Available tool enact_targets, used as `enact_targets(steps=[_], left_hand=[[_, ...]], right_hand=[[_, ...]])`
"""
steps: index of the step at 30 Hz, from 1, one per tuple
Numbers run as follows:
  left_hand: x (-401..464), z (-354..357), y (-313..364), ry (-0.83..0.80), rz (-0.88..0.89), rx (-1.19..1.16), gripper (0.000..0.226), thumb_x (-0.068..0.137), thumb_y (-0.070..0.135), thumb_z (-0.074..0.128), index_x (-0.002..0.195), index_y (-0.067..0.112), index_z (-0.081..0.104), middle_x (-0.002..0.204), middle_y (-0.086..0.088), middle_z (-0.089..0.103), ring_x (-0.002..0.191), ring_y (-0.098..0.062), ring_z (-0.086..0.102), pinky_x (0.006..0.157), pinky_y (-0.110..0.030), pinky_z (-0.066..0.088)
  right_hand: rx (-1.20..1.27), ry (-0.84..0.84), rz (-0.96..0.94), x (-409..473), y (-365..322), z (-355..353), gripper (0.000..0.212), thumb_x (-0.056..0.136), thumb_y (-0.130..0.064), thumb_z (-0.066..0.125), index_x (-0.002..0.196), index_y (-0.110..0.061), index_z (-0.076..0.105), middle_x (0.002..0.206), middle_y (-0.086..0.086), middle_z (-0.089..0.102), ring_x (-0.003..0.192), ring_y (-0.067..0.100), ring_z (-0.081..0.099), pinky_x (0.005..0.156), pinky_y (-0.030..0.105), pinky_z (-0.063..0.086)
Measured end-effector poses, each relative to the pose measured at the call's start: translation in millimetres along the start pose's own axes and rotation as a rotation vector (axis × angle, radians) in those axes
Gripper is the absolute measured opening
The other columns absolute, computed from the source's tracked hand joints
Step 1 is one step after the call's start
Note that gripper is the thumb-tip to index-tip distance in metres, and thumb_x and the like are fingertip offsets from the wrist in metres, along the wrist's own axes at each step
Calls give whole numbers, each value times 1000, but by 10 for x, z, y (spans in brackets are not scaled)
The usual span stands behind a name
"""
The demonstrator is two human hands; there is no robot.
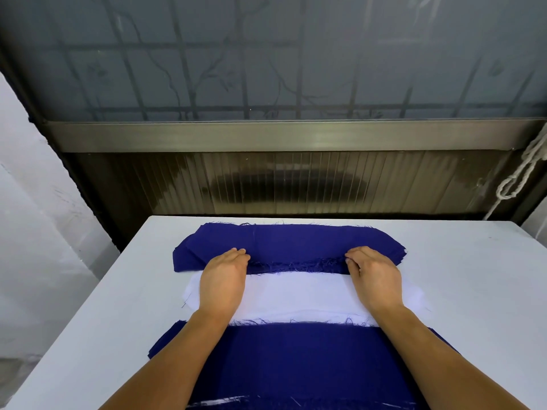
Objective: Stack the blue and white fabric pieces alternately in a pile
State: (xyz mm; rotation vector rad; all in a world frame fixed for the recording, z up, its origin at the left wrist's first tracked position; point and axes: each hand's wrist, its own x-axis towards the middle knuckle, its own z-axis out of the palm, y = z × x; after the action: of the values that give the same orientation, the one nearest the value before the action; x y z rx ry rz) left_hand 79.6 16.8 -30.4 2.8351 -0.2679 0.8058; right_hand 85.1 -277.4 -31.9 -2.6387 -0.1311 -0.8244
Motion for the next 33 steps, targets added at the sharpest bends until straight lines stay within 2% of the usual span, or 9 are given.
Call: enact_targets(steps=[6, 12, 16, 19, 21, 23, 26, 28, 33], left_hand=[[-3, -47, 14, 4, -34, -45, 23, 62, -10, 81, 69, 9, 71, 62, -1, 65, 54, -19, 61, 55, -31, 55], [-7, -111, 58, 29, -77, -104, 24, 68, -8, 78, 69, 12, 64, 60, 3, 56, 52, -17, 48, 54, -33, 46], [-27, -71, 34, 6, -124, -153, 23, 73, -2, 75, 87, 14, 67, 76, 4, 60, 69, -17, 53, 69, -32, 47], [-37, -16, 0, -29, -163, -107, 37, 81, 9, 73, 118, 8, 67, 112, -6, 64, 110, -27, 57, 95, -40, 48], [-39, 12, -15, -72, -159, -89, 39, 88, 13, 67, 126, 7, 63, 131, -9, 59, 126, -28, 50, 106, -43, 41], [-45, 28, -13, -108, -149, -76, 37, 93, 16, 61, 129, 7, 62, 136, -9, 57, 129, -27, 50, 110, -41, 38], [-43, 11, -18, -110, -147, -84, 35, 96, 17, 57, 129, 8, 61, 137, -9, 57, 129, -26, 50, 110, -39, 36], [-23, -55, -29, -107, -131, -93, 32, 95, 15, 59, 126, 8, 64, 132, -8, 60, 124, -26, 55, 106, -38, 40], [-55, -352, -70, -9, -14, -28, 28, 73, 1, 81, 100, 7, 76, 99, -7, 74, 88, -27, 71, 79, -39, 57]], right_hand=[[15, 25, 4, 1, 0, -7, 11, 80, -4, 75, 85, -13, 75, 83, -4, 71, 74, 19, 67, 66, 27, 51], [26, 1, 23, 2, 15, 0, 15, 76, -2, 76, 80, -15, 68, 79, -4, 66, 71, 18, 59, 66, 25, 43], [57, -15, 36, 6, 40, -6, 23, 71, 1, 76, 77, -17, 63, 76, -6, 60, 69, 15, 50, 75, 25, 38], [84, -40, 46, 0, 54, -4, 24, 73, -1, 75, 78, -18, 60, 78, -8, 56, 71, 14, 47, 78, 26, 36], [126, -82, 43, -9, 47, 8, 18, 79, -6, 72, 85, -19, 61, 89, -8, 58, 82, 15, 51, 83, 25, 38], [179, -116, 34, -22, 40, 16, 12, 85, -11, 68, 91, -18, 63, 104, -7, 62, 98, 15, 55, 91, 26, 39], [220, -75, 27, -37, 35, -1, 11, 87, -11, 66, 94, -18, 63, 108, -6, 64, 103, 15, 55, 94, 26, 37], [225, -33, 4, -39, 18, -24, 13, 86, -7, 66, 95, -16, 64, 107, -5, 65, 103, 15, 56, 95, 27, 37], [164, -2, -56, -7, -76, -199, 16, 84, 0, 68, 92, -13, 65, 94, -4, 67, 88, 19, 60, 88, 30, 41]])
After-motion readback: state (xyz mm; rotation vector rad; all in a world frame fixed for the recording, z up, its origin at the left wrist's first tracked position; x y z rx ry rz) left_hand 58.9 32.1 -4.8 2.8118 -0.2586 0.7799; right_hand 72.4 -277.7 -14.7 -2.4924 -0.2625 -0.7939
